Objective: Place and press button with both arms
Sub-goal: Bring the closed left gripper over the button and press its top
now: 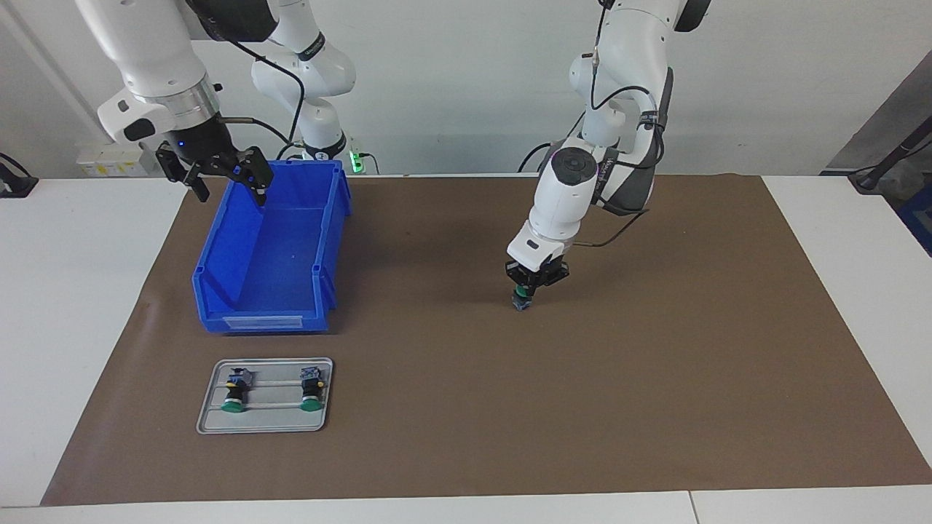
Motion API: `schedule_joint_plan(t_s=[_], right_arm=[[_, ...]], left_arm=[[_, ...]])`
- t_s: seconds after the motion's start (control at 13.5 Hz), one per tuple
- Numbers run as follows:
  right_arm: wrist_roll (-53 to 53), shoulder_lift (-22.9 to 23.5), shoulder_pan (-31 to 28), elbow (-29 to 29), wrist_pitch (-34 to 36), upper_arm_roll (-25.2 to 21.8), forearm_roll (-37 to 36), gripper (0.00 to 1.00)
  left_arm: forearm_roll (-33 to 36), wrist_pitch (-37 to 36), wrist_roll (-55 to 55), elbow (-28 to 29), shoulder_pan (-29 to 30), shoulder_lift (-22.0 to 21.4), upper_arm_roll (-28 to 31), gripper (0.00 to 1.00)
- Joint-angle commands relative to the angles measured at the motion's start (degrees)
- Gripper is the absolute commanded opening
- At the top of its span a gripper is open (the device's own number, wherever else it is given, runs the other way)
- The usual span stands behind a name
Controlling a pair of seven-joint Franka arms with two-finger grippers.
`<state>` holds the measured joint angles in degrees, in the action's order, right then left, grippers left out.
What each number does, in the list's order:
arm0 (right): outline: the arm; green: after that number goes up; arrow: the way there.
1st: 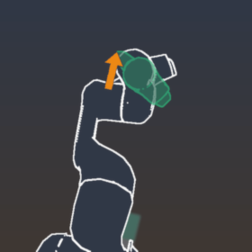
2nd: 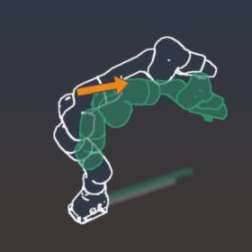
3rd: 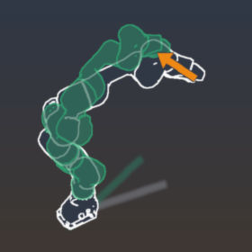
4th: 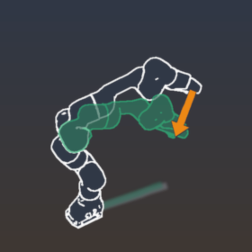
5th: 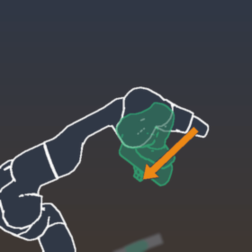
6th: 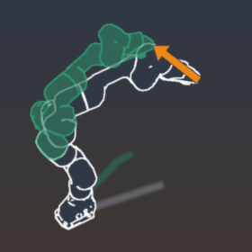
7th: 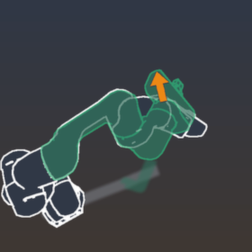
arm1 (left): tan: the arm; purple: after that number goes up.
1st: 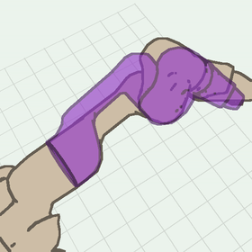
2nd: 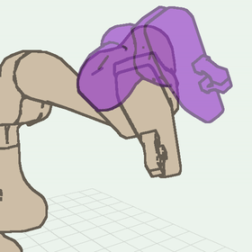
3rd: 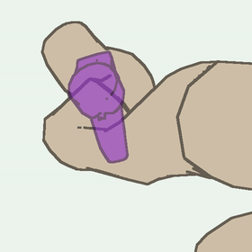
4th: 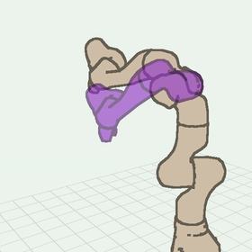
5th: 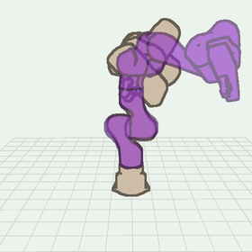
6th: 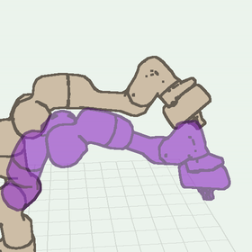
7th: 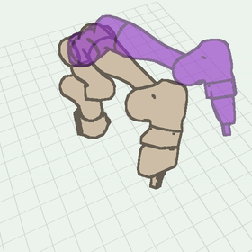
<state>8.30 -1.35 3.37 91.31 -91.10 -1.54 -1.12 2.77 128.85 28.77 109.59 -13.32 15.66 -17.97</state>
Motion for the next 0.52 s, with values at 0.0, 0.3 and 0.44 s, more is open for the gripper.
schedule_joint_plan(t_s=[0.0,0.3,0.44], right_arm=[[-1.54,-0.41,-0.56,-0.52,1.02,0.40,1.12,1.00],[-1.01,-0.50,-0.21,-0.61,0.23,0.75,1.12,1.00],[-0.92,-0.50,0.41,-0.61,0.05,0.67,1.12,1.00]], left_arm=[[1.19,2.03,0.23,0.90,-1.09,1.57,0.75,0.00],[1.19,-3.94,0.14,-3.50,-0.92,1.57,0.66,0.00],[1.19,-4.30,0.14,-3.77,-1.01,1.31,0.66,0.00]])
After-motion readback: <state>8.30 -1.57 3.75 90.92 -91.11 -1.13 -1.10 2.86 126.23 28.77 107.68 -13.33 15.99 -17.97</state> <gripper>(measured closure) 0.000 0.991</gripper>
